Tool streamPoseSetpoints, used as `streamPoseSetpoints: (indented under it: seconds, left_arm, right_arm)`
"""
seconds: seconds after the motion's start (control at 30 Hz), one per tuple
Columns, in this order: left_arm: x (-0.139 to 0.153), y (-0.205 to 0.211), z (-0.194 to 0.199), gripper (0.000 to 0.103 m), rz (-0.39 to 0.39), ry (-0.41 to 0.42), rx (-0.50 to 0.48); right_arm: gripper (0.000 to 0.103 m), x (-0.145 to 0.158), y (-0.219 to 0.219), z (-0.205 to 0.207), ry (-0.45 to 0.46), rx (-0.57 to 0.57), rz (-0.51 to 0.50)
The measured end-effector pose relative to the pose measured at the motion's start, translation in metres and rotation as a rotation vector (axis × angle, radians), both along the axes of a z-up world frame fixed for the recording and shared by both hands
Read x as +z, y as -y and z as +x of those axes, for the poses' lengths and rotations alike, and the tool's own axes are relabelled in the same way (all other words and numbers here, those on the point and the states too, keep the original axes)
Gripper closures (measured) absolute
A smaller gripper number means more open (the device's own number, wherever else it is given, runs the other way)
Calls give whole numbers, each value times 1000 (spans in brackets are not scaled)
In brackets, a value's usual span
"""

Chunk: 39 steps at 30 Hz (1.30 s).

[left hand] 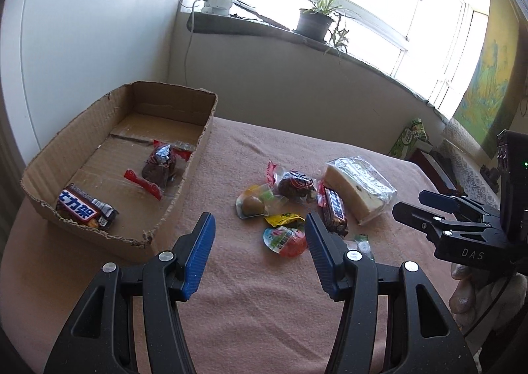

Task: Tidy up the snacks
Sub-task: 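Grasp the green gum pack with the right tool while the left tool grasps the round wrapped sweet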

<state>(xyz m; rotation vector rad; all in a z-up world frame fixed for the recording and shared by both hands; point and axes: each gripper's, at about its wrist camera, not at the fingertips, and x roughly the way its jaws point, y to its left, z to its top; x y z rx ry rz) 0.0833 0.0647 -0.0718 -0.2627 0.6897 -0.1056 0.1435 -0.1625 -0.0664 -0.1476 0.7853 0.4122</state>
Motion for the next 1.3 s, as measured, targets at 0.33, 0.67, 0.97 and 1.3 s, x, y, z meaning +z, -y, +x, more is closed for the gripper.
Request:
streamPoseSetpoints:
  seconds: [0.33,0.67,0.97,1.3]
  left_arm:
    - [-23,27,20,47,-6,-69,-64]
    - [-38,43,43,48,35,-112,-69]
    - [-47,41,51,51,49,-144,-65]
    - [-51,43,55,60,55,-162,-80]
  right_arm:
    - [29,-49,9,-1,-115,-17,0]
    - [39,-64,9,7,-160,-24,12]
    - [51,-73,-3,12,-157,-17,-35]
    - [68,-73,1,12,-147,-21,-53]
